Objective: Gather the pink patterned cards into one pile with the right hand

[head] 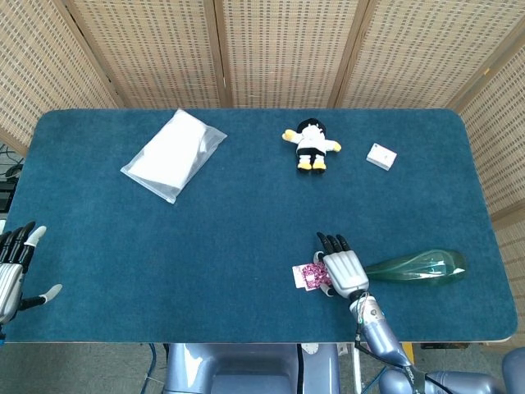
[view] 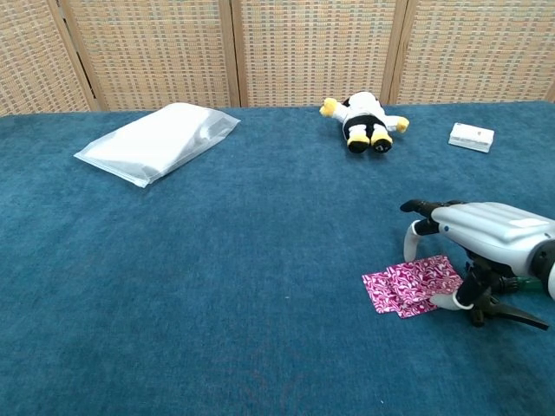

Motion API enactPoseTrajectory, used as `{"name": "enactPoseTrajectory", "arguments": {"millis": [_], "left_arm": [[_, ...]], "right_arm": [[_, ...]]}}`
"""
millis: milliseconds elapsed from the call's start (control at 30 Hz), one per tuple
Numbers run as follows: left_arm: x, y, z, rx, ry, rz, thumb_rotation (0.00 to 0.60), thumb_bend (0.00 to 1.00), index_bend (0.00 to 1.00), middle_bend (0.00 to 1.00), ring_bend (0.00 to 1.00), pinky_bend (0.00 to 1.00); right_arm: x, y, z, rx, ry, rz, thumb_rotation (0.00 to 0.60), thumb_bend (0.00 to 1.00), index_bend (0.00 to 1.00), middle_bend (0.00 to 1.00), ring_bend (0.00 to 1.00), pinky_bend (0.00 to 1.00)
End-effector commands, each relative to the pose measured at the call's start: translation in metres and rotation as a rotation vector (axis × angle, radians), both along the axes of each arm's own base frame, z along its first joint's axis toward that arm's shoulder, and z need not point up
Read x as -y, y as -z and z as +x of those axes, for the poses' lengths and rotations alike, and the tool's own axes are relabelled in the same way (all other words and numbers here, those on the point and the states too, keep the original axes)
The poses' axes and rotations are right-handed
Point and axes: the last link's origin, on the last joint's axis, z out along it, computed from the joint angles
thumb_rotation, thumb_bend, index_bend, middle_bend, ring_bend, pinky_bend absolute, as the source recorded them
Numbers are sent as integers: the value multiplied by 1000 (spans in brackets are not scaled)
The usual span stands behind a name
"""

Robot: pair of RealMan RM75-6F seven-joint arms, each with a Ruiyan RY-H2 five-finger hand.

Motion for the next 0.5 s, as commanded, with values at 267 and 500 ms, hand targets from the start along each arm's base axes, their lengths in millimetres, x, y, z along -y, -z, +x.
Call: {"name": "enactPoseTrajectory", "arguments": {"millis": [267, 500], "left_arm": [[0, 0, 0, 1, 0, -1, 600, 0, 0, 0, 0, 0], [0, 0, 0, 1, 1, -1, 600, 0, 0, 0, 0, 0]], "right_arm": [[-1, 4, 1, 1, 8, 6, 600, 311, 569, 0, 0, 0], [1, 7, 2, -10, 14, 3, 600, 283, 556, 0, 0, 0]]}}
